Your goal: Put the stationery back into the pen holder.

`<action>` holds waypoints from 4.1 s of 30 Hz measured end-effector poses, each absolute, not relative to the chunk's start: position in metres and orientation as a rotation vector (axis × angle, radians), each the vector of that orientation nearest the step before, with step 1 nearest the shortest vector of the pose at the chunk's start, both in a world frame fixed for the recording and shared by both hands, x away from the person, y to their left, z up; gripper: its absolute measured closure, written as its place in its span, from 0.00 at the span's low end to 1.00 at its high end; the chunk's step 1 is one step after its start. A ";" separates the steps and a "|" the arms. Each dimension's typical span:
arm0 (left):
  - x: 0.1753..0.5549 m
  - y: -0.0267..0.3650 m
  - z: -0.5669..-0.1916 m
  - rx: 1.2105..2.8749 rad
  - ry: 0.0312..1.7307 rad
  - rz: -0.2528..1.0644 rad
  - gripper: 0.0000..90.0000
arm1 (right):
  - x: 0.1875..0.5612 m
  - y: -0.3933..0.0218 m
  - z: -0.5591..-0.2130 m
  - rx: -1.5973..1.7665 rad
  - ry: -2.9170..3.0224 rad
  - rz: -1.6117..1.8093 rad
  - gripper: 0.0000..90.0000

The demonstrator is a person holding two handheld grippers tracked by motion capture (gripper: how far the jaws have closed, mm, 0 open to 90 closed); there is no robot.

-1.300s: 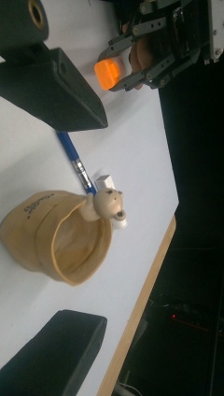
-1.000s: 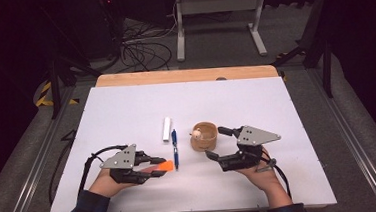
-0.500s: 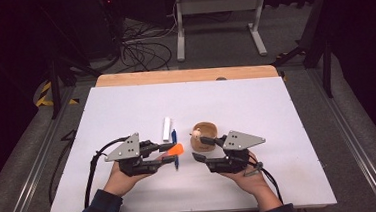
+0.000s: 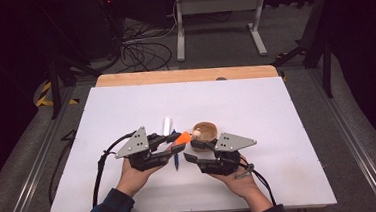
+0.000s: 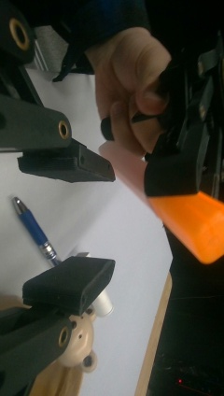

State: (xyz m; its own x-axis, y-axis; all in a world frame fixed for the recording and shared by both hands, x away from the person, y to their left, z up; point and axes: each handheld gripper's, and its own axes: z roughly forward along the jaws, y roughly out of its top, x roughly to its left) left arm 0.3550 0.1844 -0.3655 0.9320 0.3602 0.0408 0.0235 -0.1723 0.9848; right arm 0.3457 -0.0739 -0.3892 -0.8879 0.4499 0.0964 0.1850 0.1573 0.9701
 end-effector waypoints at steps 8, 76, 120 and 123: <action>0.357 0.176 -0.367 1.694 0.305 0.320 0.72 | 0.345 -0.067 -0.391 0.640 2.200 1.866 0.58; 0.349 0.168 -0.364 1.630 0.318 0.399 0.54 | 0.346 -0.066 -0.389 0.714 2.150 1.757 0.84; 0.337 0.220 -0.378 1.738 0.451 0.476 0.22 | 0.372 -0.108 -0.356 0.755 1.918 1.674 0.84; 0.338 0.222 -0.380 1.750 0.460 0.477 0.22 | 0.376 -0.110 -0.358 0.764 1.915 1.639 0.84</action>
